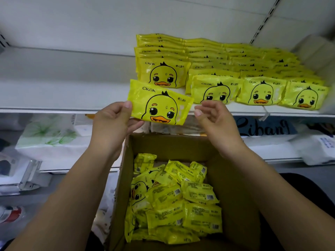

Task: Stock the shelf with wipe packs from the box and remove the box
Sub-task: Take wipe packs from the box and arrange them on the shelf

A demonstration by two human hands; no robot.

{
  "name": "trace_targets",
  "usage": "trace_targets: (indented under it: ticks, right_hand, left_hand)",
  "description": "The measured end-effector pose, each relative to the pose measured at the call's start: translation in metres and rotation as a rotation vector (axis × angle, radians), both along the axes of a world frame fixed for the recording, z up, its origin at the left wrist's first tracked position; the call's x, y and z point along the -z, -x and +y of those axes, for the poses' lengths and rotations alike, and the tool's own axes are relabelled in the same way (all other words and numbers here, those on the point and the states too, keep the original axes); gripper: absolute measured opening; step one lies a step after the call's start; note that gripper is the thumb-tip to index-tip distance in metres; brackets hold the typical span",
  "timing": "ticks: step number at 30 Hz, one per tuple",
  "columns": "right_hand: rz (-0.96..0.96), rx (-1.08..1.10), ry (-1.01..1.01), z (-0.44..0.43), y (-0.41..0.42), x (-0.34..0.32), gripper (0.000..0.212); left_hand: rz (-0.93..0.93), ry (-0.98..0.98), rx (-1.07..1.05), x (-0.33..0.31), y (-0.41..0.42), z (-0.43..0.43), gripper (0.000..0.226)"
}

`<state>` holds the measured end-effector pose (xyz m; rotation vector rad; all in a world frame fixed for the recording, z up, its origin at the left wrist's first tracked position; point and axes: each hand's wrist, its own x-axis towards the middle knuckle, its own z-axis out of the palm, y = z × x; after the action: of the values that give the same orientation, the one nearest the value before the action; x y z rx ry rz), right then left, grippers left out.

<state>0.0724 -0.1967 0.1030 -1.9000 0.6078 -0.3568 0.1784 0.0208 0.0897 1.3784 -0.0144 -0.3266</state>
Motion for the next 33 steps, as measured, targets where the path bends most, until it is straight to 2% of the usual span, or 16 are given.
trace_targets:
  ticks: [2, 5, 9, 14, 17, 19, 23, 26, 30, 33]
  right_hand:
    - [0.02, -0.062, 0.176, 0.003, -0.005, -0.008, 0.041]
    - [0.078, -0.203, 0.293, 0.008, -0.018, -0.016, 0.055]
    - [0.275, -0.428, 0.429, 0.01, -0.035, -0.019, 0.07]
    - [0.23, -0.488, 0.37, 0.004, -0.048, -0.011, 0.037]
    - [0.201, -0.515, 0.403, 0.002, -0.056, -0.018, 0.025]
    - [0.189, -0.519, 0.494, 0.001, -0.065, -0.025, 0.027]
    - [0.165, -0.517, 0.575, -0.004, -0.093, -0.04, 0.028]
    - [0.139, -0.531, 0.652, -0.007, -0.118, -0.051, 0.031]
    - [0.182, -0.569, 0.776, -0.013, -0.15, -0.055, 0.031]
    - [0.262, -0.581, 0.889, -0.017, -0.17, -0.051, 0.045]
  left_hand:
    - [-0.129, -0.148, 0.003, 0.004, 0.0, 0.0, 0.018]
    - [-0.269, -0.307, 0.048, 0.004, 0.005, -0.003, 0.024]
    - [-0.29, -0.275, 0.099, -0.001, 0.008, -0.003, 0.025]
    - [-0.207, -0.163, 0.115, -0.006, 0.007, 0.003, 0.02]
    - [-0.18, -0.158, 0.102, -0.003, 0.003, 0.005, 0.018]
    - [-0.248, -0.293, 0.079, 0.003, -0.002, 0.006, 0.017]
    - [-0.467, -0.793, 0.096, 0.011, -0.013, 0.01, 0.044]
    - [-0.57, -1.002, 0.162, 0.019, -0.021, 0.013, 0.046]
    - [-0.547, -1.163, 0.244, 0.027, -0.029, 0.012, 0.05]
    - [-0.543, -1.197, 0.255, 0.03, -0.032, 0.008, 0.053]
